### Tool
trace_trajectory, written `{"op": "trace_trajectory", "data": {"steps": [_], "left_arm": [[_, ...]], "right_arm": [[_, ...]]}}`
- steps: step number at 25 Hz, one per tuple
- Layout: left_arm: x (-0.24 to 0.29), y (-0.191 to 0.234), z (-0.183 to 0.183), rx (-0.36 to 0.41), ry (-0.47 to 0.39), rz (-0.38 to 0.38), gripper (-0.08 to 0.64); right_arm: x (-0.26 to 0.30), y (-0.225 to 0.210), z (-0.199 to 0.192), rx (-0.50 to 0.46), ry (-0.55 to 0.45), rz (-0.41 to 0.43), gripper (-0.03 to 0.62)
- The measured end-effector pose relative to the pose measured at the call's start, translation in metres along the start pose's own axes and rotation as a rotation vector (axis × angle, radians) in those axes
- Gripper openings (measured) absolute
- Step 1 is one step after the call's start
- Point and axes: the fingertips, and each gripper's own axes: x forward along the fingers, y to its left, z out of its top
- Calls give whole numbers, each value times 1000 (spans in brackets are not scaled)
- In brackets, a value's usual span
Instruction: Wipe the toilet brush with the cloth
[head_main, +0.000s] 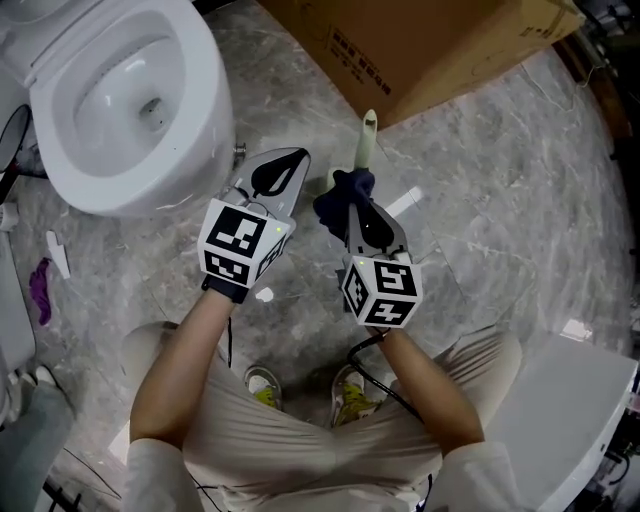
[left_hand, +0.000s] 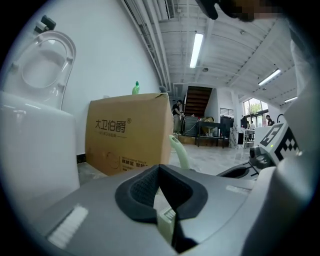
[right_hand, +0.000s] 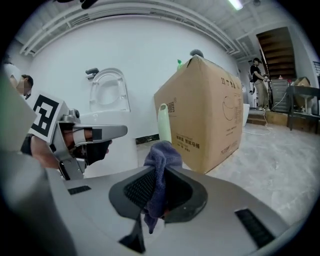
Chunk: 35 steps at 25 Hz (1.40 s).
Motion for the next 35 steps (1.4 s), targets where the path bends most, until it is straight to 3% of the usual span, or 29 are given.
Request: {"op": "trace_trajectory", "data": {"steps": [14, 21, 28, 35], "left_arm": [[-5, 1, -12, -44, 19, -22, -2], [-5, 2, -14, -62, 30, -23, -2], [-5, 2, -32, -101, 102, -47, -2], [-3, 0, -27, -103, 90, -62, -2]], "right_arm": [[39, -26, -28, -37, 75, -59, 51], [54, -25, -50, -44, 116, -41, 51], [65, -33, -75, -24, 172, -18, 51], [81, -41, -106, -36, 263, 16, 52]]}}
